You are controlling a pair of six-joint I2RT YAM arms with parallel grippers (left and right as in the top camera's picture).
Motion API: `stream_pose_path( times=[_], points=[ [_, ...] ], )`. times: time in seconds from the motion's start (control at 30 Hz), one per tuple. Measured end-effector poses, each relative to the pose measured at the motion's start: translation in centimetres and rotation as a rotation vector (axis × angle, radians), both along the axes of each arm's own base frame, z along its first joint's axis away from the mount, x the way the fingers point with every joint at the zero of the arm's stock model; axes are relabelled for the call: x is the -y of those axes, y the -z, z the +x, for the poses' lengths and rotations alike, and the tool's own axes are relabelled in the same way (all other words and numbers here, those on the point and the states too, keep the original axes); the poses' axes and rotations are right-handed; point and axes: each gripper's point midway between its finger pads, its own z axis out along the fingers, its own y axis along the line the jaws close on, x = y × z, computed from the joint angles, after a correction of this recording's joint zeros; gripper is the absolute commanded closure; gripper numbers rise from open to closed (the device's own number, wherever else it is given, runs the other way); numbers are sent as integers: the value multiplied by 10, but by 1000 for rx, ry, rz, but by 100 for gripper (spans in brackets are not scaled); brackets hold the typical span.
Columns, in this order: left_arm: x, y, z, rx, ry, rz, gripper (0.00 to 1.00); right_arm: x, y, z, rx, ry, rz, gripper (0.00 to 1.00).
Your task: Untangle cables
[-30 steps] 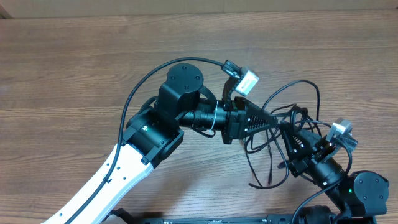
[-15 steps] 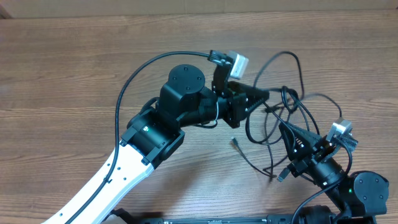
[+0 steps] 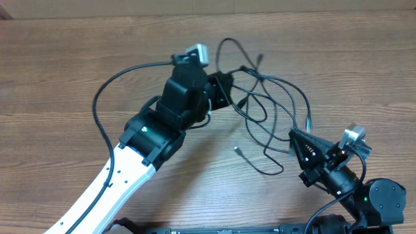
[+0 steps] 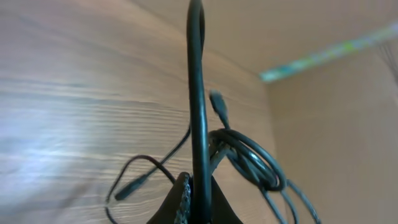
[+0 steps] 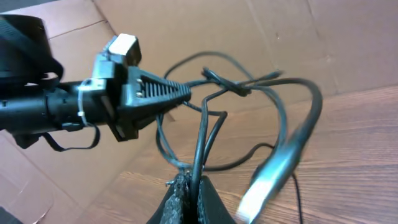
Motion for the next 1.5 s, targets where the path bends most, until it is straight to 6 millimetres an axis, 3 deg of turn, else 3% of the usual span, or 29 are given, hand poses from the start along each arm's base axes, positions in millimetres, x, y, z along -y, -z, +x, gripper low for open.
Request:
stream_pose_path(
  times=[0.2,0.5,0.6,0.73,0.83,1.2,1.37,1.5],
  points=[
    [-29,27,1,-171,-191,-27,96,-2,0,-1,0,-16,-2,96],
    [-54,44,0,-298,-389,-87,96,-4,2,-2,-8,-32,-5,96],
    [-75,52,2,-328,-492,-78,96,-5,2,-3,-5,-35,-6,96],
    [-119,58,11,-327,-676,-51,93,-3,0,-2,3,-22,-5,96],
    [-131,58,14,-314,-727,-47,94,-3,0,-2,3,-19,-5,96],
    [-119,44,25,-250,-643,-59,96,-3,0,-2,3,-19,-5,96],
    [-87,22,35,-103,-370,20,96,-2,0,-1,3,-16,-5,96],
    [-67,17,30,-12,-151,131,96,-2,0,-1,3,-12,-5,96]
  ],
)
